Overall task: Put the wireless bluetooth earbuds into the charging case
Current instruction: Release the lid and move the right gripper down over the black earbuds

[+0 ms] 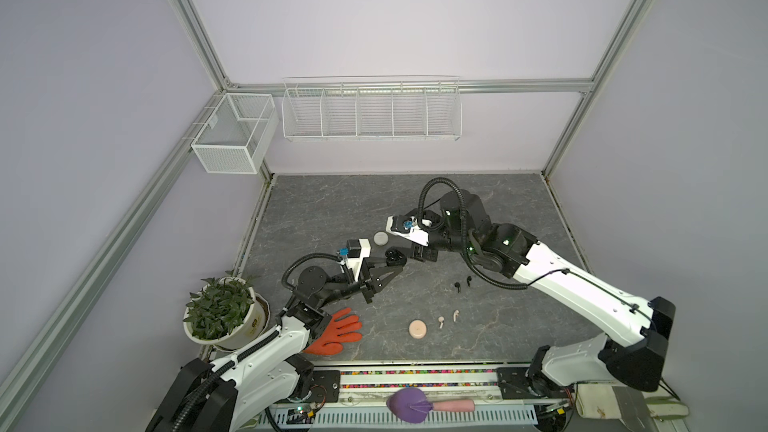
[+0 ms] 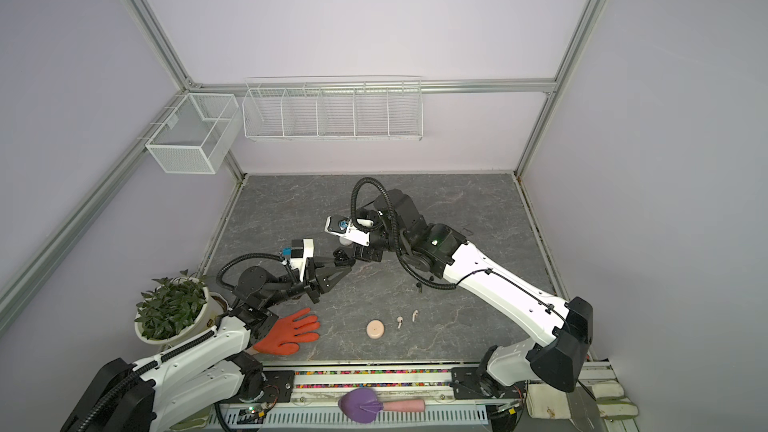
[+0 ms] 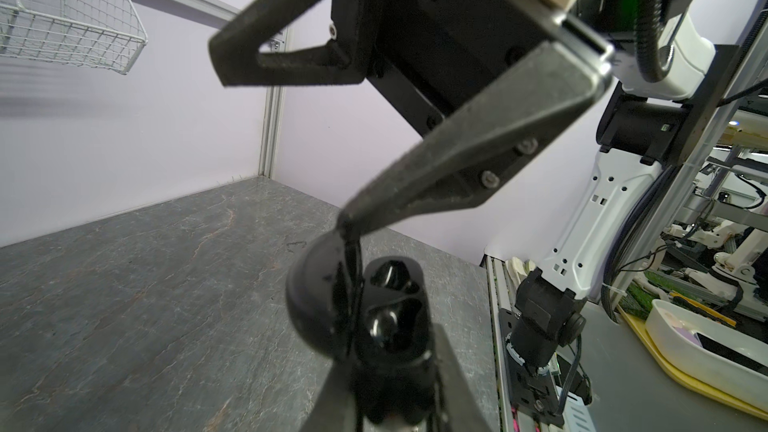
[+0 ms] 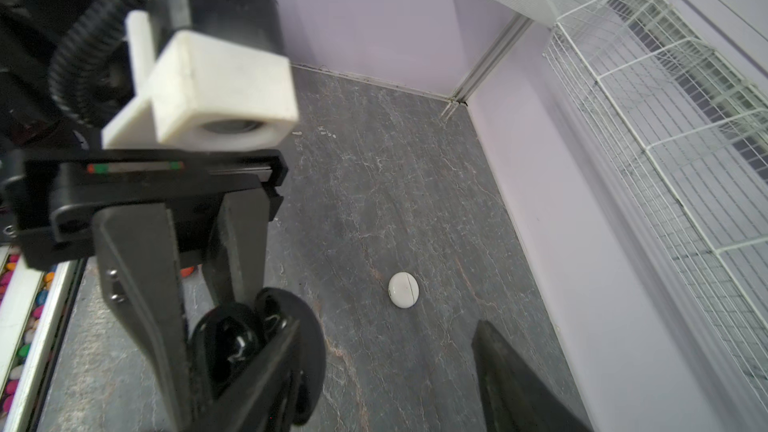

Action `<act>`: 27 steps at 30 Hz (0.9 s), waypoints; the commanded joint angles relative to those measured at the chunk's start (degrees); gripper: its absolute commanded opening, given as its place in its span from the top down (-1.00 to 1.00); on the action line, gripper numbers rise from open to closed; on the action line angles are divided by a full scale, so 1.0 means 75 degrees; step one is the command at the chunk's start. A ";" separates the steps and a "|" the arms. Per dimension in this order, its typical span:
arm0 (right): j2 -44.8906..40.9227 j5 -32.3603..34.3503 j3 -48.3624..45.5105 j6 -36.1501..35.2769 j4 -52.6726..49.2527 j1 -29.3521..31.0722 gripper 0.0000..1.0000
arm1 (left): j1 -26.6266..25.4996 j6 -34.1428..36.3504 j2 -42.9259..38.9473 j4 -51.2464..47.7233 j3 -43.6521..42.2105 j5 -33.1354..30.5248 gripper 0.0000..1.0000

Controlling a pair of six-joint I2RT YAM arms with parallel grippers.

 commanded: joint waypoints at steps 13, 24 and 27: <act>-0.0984 0.2258 -0.2866 0.7167 -0.2242 -0.0615 -0.12 | -0.0276 -0.0535 -0.0025 0.0168 -0.0297 -0.0924 1.00; 0.0915 0.1355 -0.3390 0.6960 -0.1809 -0.1745 0.03 | -0.0389 -0.0322 0.0210 0.0166 -0.0230 -0.1155 1.00; 0.1256 0.1352 -0.3371 0.6918 -0.1884 -0.1868 0.10 | -0.0396 -0.0279 0.0162 0.0066 -0.0246 -0.1211 1.00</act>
